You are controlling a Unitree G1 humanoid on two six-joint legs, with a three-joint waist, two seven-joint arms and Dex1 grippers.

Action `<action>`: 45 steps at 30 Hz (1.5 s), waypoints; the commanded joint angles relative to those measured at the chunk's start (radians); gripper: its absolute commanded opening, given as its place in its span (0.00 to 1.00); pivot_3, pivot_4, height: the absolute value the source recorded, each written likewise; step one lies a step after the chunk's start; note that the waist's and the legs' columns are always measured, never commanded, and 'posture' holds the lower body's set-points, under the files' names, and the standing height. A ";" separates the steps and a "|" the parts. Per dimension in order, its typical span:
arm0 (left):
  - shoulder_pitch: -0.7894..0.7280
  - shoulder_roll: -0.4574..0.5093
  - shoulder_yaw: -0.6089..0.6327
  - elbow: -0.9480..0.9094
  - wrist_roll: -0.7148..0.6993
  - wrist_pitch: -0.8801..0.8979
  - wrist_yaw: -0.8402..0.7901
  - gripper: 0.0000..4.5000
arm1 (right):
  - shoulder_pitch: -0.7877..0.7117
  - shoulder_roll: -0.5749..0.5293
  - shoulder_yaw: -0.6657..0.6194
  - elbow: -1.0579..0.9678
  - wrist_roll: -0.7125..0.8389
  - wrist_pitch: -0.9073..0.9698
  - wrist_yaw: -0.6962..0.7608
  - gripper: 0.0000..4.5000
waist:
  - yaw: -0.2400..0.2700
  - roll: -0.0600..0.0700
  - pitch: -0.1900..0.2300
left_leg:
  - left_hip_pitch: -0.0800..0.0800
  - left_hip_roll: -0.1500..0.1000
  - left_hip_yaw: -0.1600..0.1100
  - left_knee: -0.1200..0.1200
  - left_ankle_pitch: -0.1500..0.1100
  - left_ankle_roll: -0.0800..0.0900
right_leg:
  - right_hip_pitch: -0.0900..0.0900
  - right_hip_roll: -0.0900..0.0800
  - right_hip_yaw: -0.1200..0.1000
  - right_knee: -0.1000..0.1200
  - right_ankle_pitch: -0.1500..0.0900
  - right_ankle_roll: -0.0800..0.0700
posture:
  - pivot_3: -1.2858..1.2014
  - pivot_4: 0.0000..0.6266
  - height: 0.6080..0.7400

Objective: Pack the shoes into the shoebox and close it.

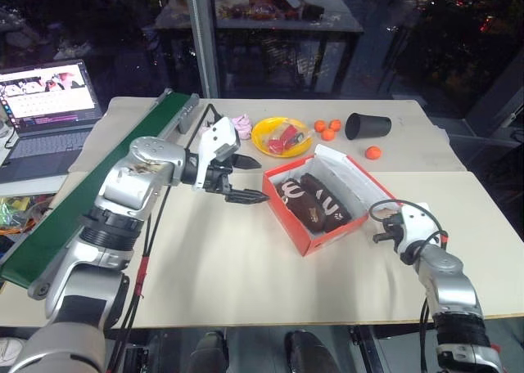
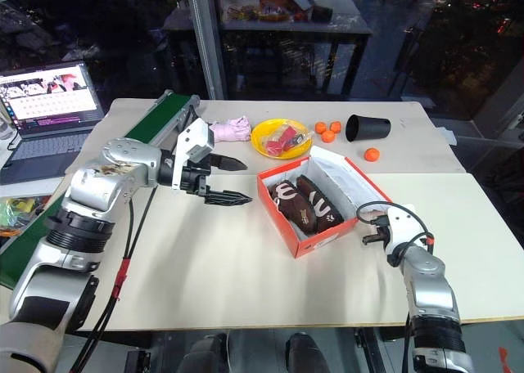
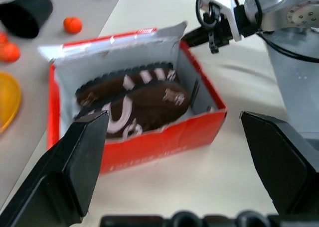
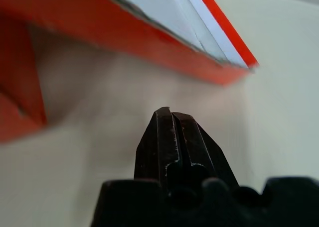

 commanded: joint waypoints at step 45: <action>0.131 0.054 0.083 -0.159 -0.028 0.075 0.098 1.00 | -0.284 0.068 0.449 0.031 0.035 0.063 0.357 0.01 | 0.003 -0.001 0.000 | 0.003 -0.001 -0.003 0.005 0.000 0.001 | 0.007 0.000 -0.001 0.001 0.000 0.000 | 0.52 0.24 1.00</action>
